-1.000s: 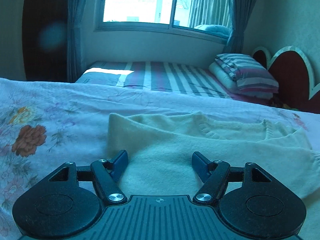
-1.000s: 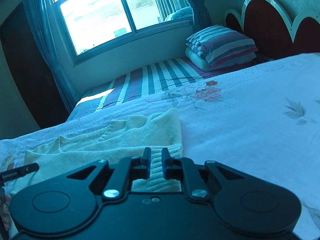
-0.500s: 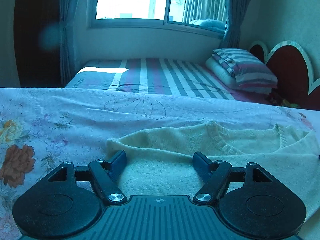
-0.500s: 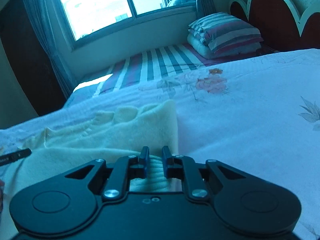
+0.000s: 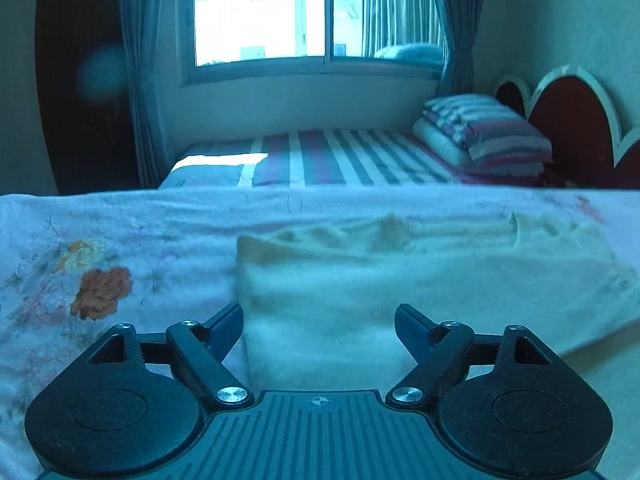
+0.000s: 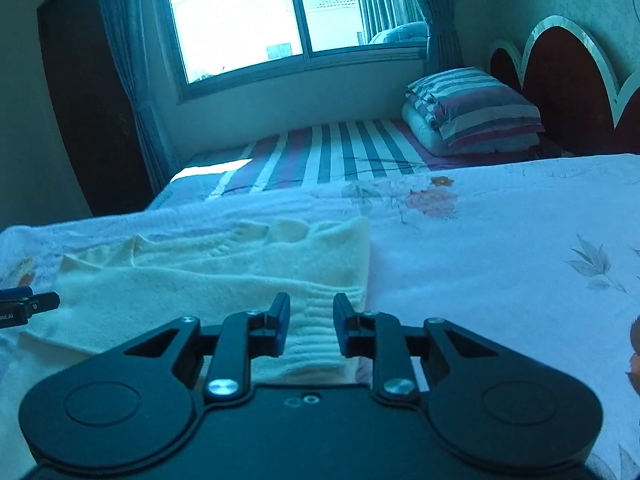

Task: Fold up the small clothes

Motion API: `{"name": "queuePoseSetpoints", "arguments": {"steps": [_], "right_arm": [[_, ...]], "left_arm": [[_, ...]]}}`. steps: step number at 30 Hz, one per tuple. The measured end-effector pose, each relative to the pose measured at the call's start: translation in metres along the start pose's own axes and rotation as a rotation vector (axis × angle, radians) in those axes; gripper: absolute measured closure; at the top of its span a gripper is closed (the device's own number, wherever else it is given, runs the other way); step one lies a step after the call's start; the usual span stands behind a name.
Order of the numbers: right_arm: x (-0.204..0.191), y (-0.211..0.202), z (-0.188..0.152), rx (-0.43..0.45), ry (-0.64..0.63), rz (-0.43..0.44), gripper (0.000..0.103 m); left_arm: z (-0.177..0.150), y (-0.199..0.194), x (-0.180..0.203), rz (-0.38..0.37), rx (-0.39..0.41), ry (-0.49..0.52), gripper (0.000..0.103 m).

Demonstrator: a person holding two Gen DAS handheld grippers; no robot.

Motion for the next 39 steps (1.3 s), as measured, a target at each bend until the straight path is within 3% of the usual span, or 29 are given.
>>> {"name": "queuePoseSetpoints", "arguments": {"steps": [1,2,4,6,8,16,21,26,29,31,34,39], "right_arm": [[0.004,0.013,-0.013,-0.095,-0.014,-0.019,0.076],[0.004,0.011,-0.013,-0.074,-0.035,-0.029,0.066],[0.007,0.0,-0.008,-0.089,0.008,0.0,0.069],[0.011,-0.025,-0.002,-0.032,0.03,0.018,0.064],[0.018,-0.045,-0.009,-0.042,0.053,0.049,0.055],[0.043,-0.122,-0.07,-0.098,0.062,0.109,0.055],[0.05,-0.167,-0.11,-0.145,0.104,0.109,0.055],[0.054,-0.216,-0.153,-0.185,0.239,0.124,0.055],[0.054,-0.245,-0.176,-0.181,0.326,0.104,0.062],[0.05,-0.261,-0.188,-0.188,0.376,0.128,0.063],[0.041,-0.28,-0.202,-0.203,0.432,0.166,0.064],[0.027,-0.301,-0.224,-0.216,0.493,0.215,0.065]], "left_arm": [[-0.011,0.005,0.001,0.004,-0.035,-0.004,0.015],[-0.013,0.0,-0.003,0.004,-0.019,-0.04,0.015],[-0.009,-0.013,-0.007,0.012,-0.042,-0.076,0.015],[-0.009,-0.04,-0.009,0.025,-0.003,-0.073,0.015],[-0.022,-0.068,-0.011,0.033,-0.016,-0.075,0.015],[-0.127,-0.182,-0.021,0.062,-0.155,-0.045,0.015],[-0.168,-0.234,-0.026,0.033,-0.18,-0.142,0.015],[-0.188,-0.266,-0.015,-0.109,-0.174,-0.205,0.017],[-0.197,-0.285,-0.016,-0.166,-0.168,-0.25,0.037],[-0.203,-0.297,-0.023,-0.222,-0.177,-0.336,0.041],[-0.216,-0.309,-0.027,-0.316,-0.198,-0.447,0.041],[-0.235,-0.323,-0.029,-0.418,-0.233,-0.545,0.041]]}}
Point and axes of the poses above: each gripper's, at about its wrist camera, not at the fingertips, and y roughly the way its jaws point, x to its right, z to its top, the point moved 9 cm from there along y, roughly the way its jaws point, and after that the axes turned 3 degrees about x, right-handed, at the moved point
